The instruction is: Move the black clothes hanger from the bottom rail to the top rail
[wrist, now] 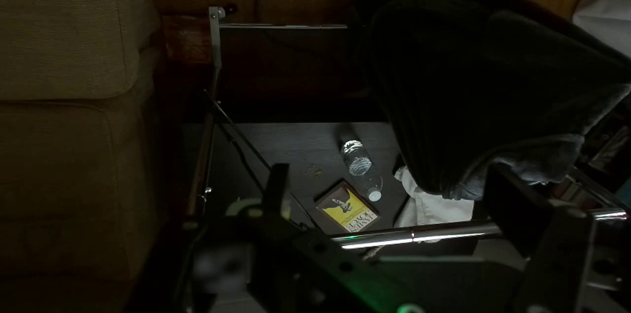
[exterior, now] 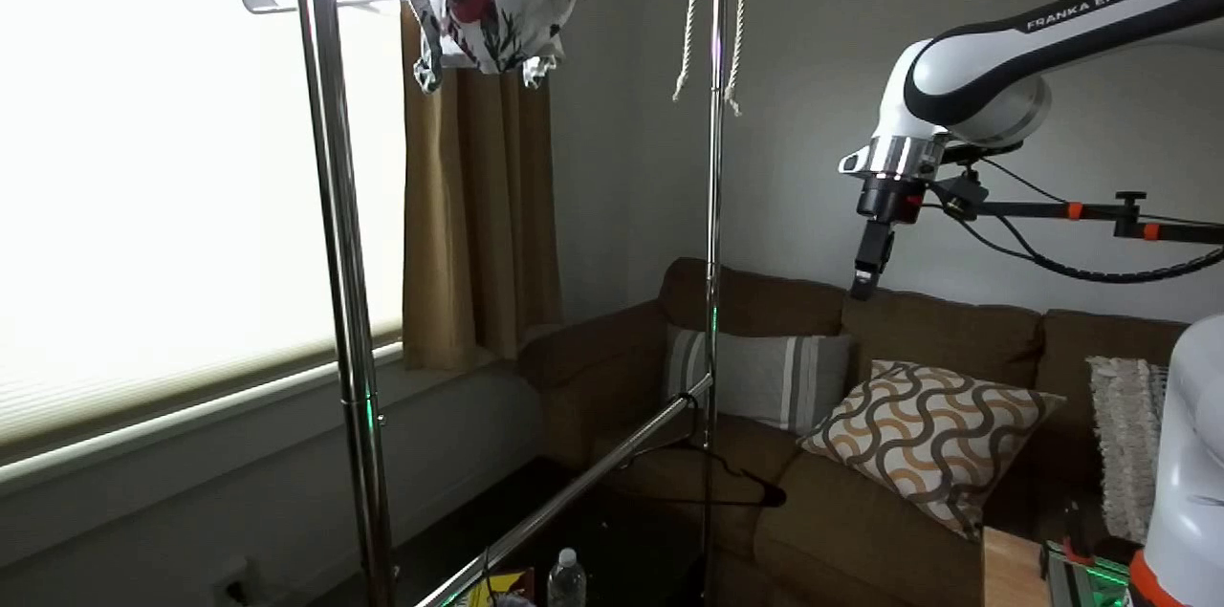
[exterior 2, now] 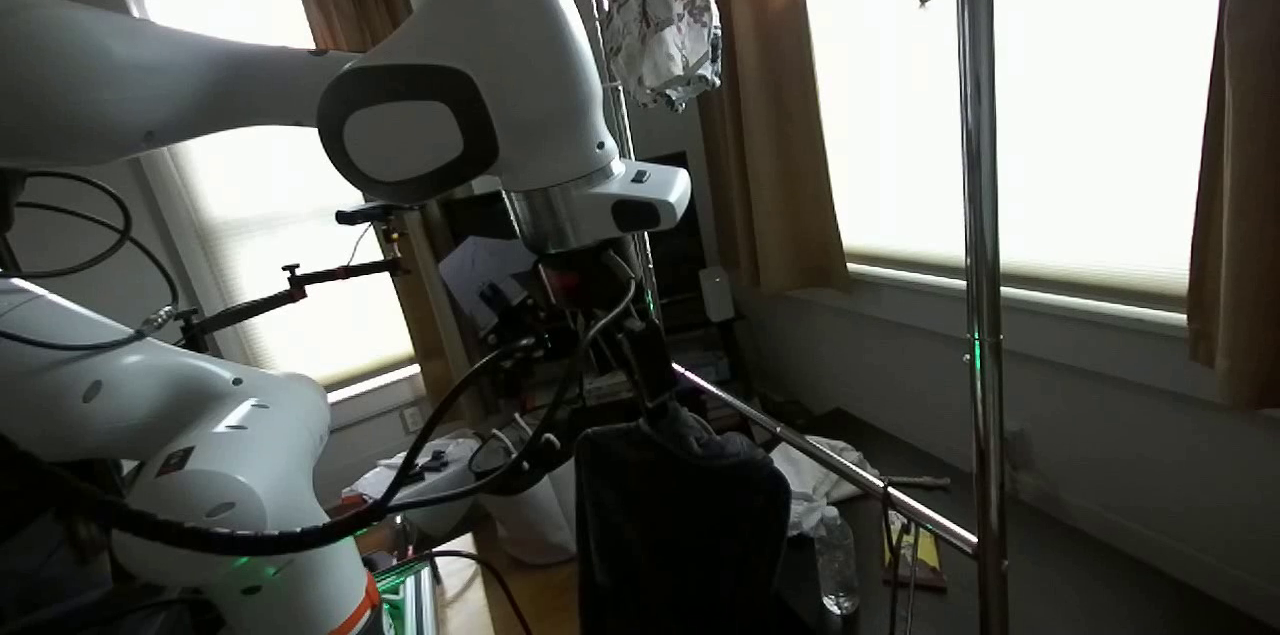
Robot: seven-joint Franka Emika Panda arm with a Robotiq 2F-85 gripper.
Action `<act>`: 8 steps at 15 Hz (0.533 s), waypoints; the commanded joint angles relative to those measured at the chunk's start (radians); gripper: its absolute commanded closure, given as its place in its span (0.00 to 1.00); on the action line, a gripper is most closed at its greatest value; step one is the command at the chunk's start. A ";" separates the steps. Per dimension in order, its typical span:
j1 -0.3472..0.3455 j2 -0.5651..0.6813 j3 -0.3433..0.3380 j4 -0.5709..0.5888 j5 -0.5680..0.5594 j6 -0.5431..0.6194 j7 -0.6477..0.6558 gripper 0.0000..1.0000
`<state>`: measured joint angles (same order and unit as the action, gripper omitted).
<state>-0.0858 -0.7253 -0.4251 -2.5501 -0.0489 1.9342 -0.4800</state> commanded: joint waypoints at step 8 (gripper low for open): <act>-0.034 0.016 0.074 -0.139 -0.015 0.137 0.035 0.00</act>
<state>-0.0949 -0.7114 -0.3940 -2.5833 -0.0492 1.9545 -0.4721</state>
